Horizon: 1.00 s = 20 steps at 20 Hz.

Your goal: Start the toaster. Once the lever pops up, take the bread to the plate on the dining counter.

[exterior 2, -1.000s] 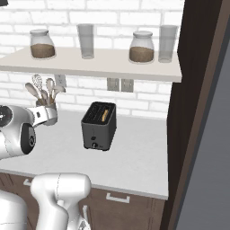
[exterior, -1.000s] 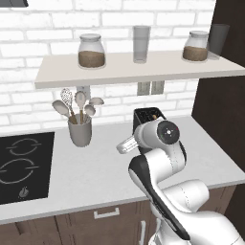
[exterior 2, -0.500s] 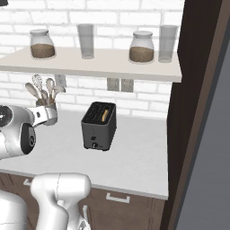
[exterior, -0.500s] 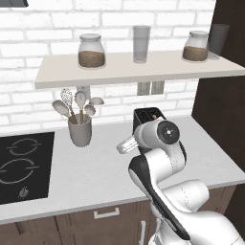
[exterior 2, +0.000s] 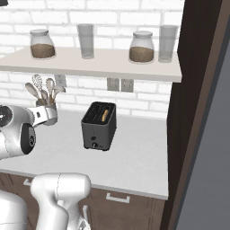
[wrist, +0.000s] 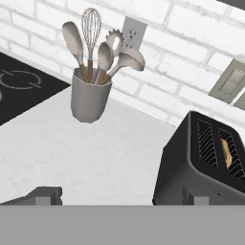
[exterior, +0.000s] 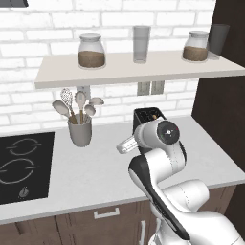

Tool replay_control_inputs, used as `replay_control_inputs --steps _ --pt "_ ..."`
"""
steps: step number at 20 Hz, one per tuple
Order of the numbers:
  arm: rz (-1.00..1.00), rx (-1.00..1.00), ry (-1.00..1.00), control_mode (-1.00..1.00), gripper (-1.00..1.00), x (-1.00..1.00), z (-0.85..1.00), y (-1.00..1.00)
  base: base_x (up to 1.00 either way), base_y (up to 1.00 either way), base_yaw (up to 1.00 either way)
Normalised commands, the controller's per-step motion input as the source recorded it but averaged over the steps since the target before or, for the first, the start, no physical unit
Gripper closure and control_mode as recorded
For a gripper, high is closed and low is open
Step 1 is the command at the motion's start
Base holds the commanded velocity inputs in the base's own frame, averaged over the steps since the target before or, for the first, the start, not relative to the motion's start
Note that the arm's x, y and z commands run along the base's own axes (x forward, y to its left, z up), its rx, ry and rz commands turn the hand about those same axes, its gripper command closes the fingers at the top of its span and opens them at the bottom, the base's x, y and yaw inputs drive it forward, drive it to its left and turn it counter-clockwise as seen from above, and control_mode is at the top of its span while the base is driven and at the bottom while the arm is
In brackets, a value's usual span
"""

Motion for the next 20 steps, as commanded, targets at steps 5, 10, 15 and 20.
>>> replay_control_inputs --steps 5,10,15,20 --pt "0.0 0.0 0.0 -1.0 -1.0 0.0 0.0 0.0 0.0 0.0 0.0" --pt "0.0 0.0 0.0 -1.0 -1.0 0.0 0.0 0.0 0.0 0.0 0.0" --pt "0.0 0.0 0.0 -1.0 -1.0 0.0 0.0 0.0 0.0 0.0 0.0" --pt "0.0 0.0 0.0 -1.0 -1.0 0.0 0.0 0.0 0.0 0.0 0.0"
